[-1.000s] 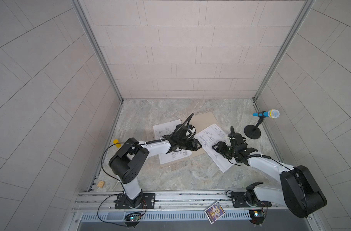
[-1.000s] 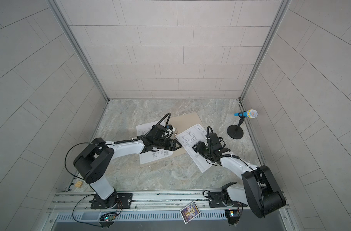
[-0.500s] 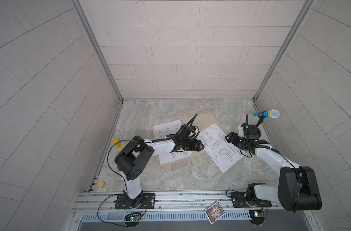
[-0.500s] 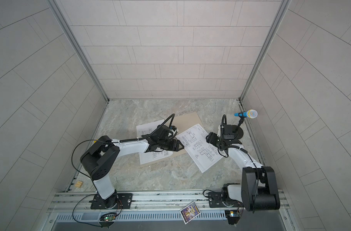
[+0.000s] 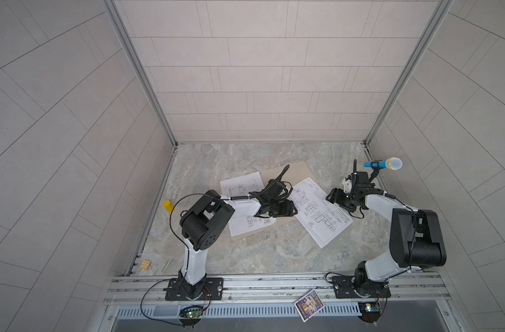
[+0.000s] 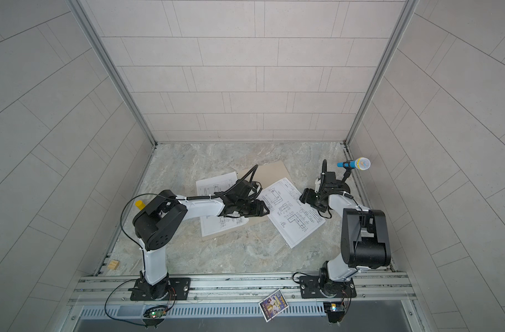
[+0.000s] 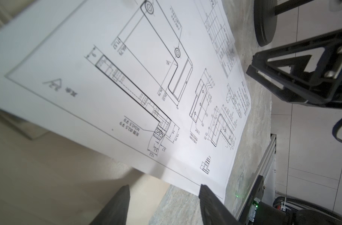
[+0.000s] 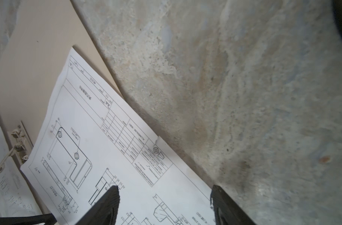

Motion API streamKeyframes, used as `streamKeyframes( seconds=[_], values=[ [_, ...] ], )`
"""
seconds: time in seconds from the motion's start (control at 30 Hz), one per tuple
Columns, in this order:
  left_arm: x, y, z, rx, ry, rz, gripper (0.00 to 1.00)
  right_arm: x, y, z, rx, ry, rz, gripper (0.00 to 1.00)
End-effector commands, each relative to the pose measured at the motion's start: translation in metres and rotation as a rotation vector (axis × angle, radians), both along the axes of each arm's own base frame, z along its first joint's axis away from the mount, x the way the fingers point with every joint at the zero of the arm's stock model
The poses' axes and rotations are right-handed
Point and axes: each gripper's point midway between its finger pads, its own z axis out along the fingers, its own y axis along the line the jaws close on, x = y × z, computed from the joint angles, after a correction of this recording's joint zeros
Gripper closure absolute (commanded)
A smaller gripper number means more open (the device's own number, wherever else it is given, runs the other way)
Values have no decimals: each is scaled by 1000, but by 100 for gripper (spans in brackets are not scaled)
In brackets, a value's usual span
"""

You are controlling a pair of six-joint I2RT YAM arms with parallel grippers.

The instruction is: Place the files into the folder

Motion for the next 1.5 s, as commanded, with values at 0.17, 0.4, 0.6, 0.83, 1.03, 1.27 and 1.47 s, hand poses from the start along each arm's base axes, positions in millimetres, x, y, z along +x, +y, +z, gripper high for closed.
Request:
streamKeyframes(
  seconds=[0.17, 0.4, 0.6, 0.83, 1.03, 1.27, 1.47],
  values=[
    [6, 2, -14, 61, 3, 31, 39, -16, -10, -15, -64, 85, 18, 24],
    [10, -1, -14, 60, -3, 37, 45, -23, -6, -22, -41, 116, 27, 24],
    [17, -9, -10, 38, 4, 55, 50, -35, -4, -24, -32, 120, 8, 24],
    [26, -20, 2, -10, 1, 82, 58, -38, -3, -20, -19, 106, -7, 24],
    [30, -24, 6, -34, -3, 107, 66, -42, -4, -21, -16, 112, -20, 24],
    [41, -33, 21, -69, -28, 121, 80, -39, -7, -12, -10, 78, -36, 24],
    [50, -38, 17, -57, -35, 120, 92, -32, -5, -3, 3, 47, -30, 24]
  ],
)
